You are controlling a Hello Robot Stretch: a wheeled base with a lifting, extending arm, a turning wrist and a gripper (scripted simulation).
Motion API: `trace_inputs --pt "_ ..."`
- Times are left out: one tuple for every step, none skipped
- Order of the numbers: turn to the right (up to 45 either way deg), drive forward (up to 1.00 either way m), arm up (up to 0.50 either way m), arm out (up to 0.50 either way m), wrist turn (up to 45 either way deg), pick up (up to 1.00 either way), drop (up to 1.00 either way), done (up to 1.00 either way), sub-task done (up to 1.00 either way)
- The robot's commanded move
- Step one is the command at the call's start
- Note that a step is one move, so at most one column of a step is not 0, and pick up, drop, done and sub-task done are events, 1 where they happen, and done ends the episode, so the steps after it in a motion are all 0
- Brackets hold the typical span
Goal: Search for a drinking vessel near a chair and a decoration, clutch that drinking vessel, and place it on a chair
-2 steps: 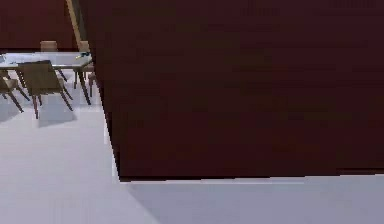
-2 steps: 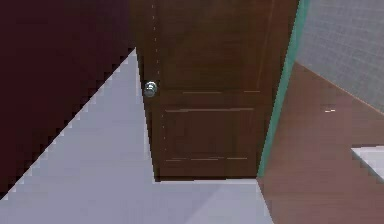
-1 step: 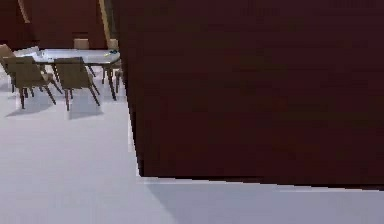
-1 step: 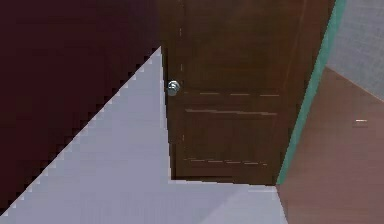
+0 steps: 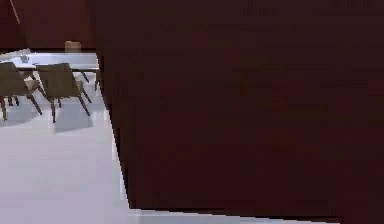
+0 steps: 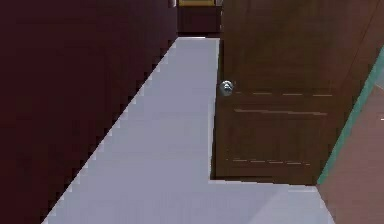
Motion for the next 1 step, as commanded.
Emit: trace_inputs --pt "-45.0 0.00 0.00 0.00 0.0 0.00 0.00 0.00 0.00"
